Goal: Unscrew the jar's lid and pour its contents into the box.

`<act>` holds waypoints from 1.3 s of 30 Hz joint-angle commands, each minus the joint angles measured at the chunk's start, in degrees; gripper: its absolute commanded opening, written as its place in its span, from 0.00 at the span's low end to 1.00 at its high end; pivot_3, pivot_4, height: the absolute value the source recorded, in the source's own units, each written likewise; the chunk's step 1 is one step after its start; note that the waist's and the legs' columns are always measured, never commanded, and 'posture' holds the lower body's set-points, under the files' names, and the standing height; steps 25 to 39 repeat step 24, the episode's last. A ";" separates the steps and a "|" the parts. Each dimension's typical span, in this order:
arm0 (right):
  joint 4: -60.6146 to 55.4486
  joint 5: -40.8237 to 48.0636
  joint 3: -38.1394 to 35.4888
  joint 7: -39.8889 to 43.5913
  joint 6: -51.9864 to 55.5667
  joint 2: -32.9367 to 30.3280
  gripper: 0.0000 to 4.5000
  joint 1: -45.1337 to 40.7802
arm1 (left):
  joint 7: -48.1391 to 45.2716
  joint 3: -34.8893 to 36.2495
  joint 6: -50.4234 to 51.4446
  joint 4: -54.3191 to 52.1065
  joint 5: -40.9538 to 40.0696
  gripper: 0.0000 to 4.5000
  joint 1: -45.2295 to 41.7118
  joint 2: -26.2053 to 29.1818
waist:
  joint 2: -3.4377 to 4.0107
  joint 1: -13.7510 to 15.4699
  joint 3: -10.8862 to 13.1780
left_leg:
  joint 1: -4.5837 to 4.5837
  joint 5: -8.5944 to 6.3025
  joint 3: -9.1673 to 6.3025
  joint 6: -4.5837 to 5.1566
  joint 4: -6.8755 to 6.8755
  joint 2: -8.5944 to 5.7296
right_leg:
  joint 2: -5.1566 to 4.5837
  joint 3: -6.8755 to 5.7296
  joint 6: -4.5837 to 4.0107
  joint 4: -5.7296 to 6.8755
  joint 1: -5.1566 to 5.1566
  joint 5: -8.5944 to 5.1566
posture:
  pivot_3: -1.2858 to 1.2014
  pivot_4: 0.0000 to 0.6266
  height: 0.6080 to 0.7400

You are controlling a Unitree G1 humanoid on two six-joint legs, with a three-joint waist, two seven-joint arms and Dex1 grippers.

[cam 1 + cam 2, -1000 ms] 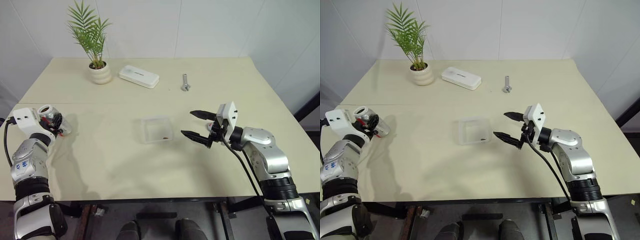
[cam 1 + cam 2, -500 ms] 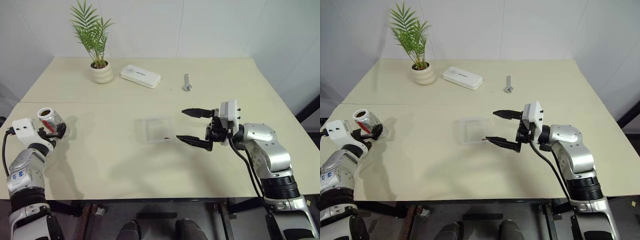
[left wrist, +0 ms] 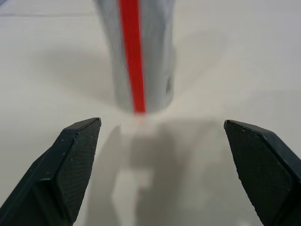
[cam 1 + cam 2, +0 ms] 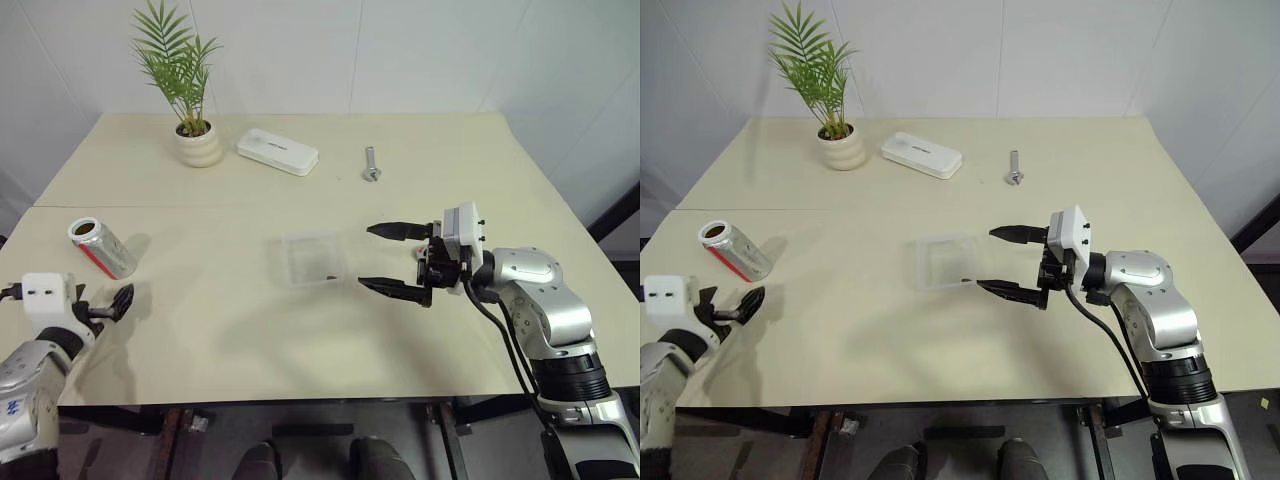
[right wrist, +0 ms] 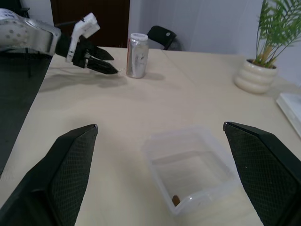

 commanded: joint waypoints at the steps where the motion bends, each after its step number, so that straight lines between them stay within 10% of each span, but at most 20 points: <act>1: -1.12 0.32 -1.18 1.37 -0.51 -2.06 1.00 -0.30 | -5.74 1.26 -6.49 -6.24 2.28 0.99 4.38 3.64 | 0.00 0.17 0.00 | 0.00 0.00 0.01 0.00 -0.04 0.01 | 0.00 -0.01 -0.03 -0.05 -0.01 -0.02 | 0.52 0.24 1.00; 7: 3.96 -3.06 -0.58 3.09 -0.38 -6.59 1.00 -0.91 | -24.79 -0.19 -18.72 -11.95 -6.81 0.99 3.24 6.36 | 0.03 0.93 -0.02 | -0.05 0.05 0.15 0.08 -0.39 0.09 | -0.11 -0.11 -1.21 -0.97 0.14 -0.11 | 0.52 0.24 1.00; 17: 2.47 -3.85 -5.58 -1.10 -2.10 -8.69 1.00 2.77 | -41.36 -13.41 -20.61 -2.01 -7.11 0.99 -14.88 13.82 | 0.05 -0.17 0.00 | -0.05 0.05 0.70 0.29 -0.52 0.21 | 0.16 0.41 0.03 -1.16 -0.07 0.66 | 0.52 0.24 1.00; 39: -2.78 -2.19 -9.96 -3.94 0.54 -10.94 1.00 8.33 | -42.11 -13.70 -20.62 0.54 -7.02 0.99 -16.40 13.24 | 0.05 -0.12 0.00 | -0.06 -0.01 0.78 0.23 -0.50 0.53 | 0.49 0.49 0.05 -1.13 -0.14 0.63 | 0.52 0.24 1.00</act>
